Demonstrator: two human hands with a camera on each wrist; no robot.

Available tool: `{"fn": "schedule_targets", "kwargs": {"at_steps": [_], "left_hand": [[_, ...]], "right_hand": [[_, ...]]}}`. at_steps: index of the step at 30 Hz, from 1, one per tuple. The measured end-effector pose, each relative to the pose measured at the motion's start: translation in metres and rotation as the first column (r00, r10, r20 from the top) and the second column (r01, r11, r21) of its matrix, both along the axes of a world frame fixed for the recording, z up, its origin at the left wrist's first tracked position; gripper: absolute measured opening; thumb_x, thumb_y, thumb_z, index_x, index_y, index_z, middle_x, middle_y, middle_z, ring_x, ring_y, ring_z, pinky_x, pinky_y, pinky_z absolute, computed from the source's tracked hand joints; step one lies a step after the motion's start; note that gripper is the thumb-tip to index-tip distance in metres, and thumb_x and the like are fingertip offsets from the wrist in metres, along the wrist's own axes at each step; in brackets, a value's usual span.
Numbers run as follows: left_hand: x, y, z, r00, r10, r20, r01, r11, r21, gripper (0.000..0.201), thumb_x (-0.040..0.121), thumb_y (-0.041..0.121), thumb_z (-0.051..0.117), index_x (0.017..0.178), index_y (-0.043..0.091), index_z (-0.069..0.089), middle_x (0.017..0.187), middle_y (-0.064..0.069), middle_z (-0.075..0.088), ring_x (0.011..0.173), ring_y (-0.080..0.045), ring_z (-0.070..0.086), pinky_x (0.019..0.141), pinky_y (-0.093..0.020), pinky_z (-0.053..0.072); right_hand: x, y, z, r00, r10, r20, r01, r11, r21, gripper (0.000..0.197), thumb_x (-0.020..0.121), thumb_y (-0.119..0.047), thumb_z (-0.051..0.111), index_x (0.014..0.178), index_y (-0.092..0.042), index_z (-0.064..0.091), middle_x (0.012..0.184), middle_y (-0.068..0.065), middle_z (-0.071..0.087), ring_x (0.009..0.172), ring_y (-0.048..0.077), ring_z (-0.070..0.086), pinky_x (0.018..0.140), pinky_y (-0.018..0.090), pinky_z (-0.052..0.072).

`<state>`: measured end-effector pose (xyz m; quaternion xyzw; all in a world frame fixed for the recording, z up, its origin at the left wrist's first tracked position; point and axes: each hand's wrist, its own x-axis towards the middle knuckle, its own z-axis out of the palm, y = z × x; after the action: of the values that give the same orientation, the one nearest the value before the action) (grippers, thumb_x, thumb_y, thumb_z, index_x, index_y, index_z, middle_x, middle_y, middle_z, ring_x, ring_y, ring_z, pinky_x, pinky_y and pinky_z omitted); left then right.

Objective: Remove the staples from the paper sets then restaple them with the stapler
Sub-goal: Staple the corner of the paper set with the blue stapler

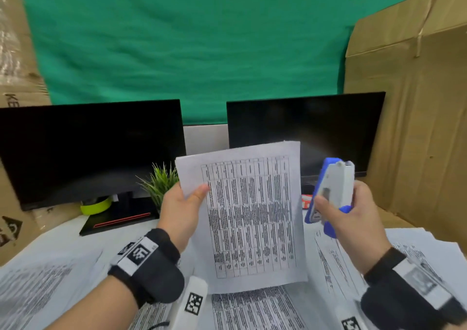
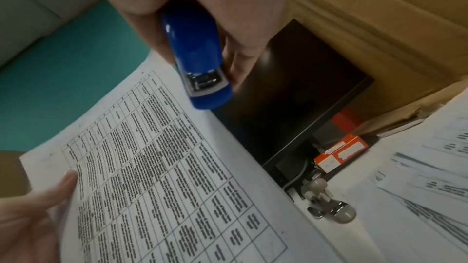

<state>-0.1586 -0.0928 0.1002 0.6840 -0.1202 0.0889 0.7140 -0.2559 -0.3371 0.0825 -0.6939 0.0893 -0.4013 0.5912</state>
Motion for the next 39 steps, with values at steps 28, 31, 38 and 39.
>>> {"fn": "schedule_targets", "kwargs": {"at_steps": [28,31,38,39], "left_hand": [[-0.037,-0.015,-0.011,0.989,-0.106,0.104,0.083,0.975,0.207,0.024,0.100,0.011,0.046,0.103,0.034,0.052,0.102,0.019,0.067,0.093,0.012,0.062,0.084,-0.014,0.050],[-0.043,-0.021,-0.011,0.983,-0.141,0.115,0.116,0.972,0.203,0.026,0.100,0.009,0.046,0.106,0.033,0.054,0.100,0.019,0.068,0.094,0.012,0.063,0.079,-0.008,0.050],[-0.062,-0.028,-0.006,0.972,-0.199,0.124,0.171,0.964,0.206,0.025,0.100,0.009,0.046,0.108,0.031,0.055,0.096,0.019,0.071,0.093,0.005,0.065,0.086,-0.019,0.054],[-0.064,-0.027,-0.005,0.972,-0.199,0.123,0.171,0.963,0.209,0.024,0.100,0.010,0.046,0.108,0.031,0.055,0.097,0.018,0.071,0.094,0.004,0.065,0.088,-0.022,0.054]], "right_hand": [[0.011,0.038,0.064,0.921,0.037,0.387,0.069,0.964,-0.255,0.036,0.078,-0.055,0.060,0.100,-0.034,0.042,0.089,-0.006,0.054,0.078,0.007,0.057,0.071,0.028,0.050],[0.020,0.052,0.086,0.907,0.083,0.413,0.069,0.938,-0.339,0.038,0.080,-0.053,0.059,0.098,-0.022,0.047,0.078,-0.015,0.054,0.069,-0.007,0.055,0.062,0.008,0.043],[0.037,0.072,0.097,0.915,0.035,0.401,0.117,0.931,-0.346,0.035,0.079,-0.060,0.051,0.081,-0.025,0.051,0.069,-0.012,0.053,0.064,0.003,0.053,0.059,0.019,0.043],[0.039,0.072,0.099,0.919,0.023,0.394,0.123,0.932,-0.341,0.035,0.081,-0.058,0.051,0.080,-0.023,0.053,0.068,-0.011,0.053,0.063,0.005,0.053,0.060,0.022,0.044]]}}
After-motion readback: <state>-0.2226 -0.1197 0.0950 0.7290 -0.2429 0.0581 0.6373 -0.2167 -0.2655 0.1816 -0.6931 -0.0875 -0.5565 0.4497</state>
